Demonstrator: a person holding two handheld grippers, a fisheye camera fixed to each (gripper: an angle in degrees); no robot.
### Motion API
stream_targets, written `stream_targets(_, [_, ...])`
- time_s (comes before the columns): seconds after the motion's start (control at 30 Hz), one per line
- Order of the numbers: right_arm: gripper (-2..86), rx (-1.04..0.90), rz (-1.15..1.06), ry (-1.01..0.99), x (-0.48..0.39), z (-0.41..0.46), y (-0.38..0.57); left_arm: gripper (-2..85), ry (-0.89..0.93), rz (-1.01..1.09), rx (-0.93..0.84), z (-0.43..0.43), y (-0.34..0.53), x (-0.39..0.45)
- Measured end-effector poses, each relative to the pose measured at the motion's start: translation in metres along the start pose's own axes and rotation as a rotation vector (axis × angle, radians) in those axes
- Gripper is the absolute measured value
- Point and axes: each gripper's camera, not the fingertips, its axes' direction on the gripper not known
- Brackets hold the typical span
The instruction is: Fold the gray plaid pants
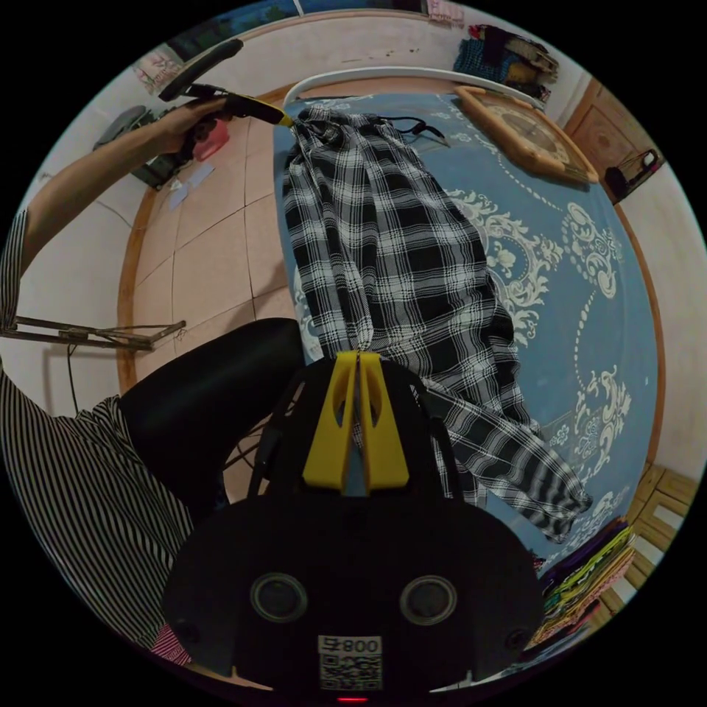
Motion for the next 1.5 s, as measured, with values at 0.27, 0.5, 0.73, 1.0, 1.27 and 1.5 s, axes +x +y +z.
stream_targets(0.27, [0.1,-0.032,-0.002,-0.036,-0.002,0.036,0.001,1.0,0.011,-0.051,-0.024,0.023,0.024,-0.033])
stream_targets(0.5, [0.2,-0.066,0.019,-0.064,0.006,0.069,0.014,1.1,0.006,-0.087,-0.051,0.045,0.038,-0.051])
stream_targets(0.73, [0.2,-0.062,0.08,-0.105,0.028,0.091,0.035,0.6,-0.009,-0.243,-0.007,0.052,0.061,-0.079])
stream_targets(1.0, [0.2,-0.016,0.163,-0.178,0.061,0.1,0.07,0.3,0.197,-0.19,0.168,0.056,0.072,-0.068])
stream_targets(1.27, [0.2,0.022,0.222,-0.208,0.097,0.099,0.116,0.2,0.052,-0.28,-0.011,0.12,0.056,-0.059])
stream_targets(1.5, [0.4,0.172,0.328,-0.298,0.142,0.082,0.178,0.2,0.037,-0.274,-0.009,0.137,0.052,-0.046])
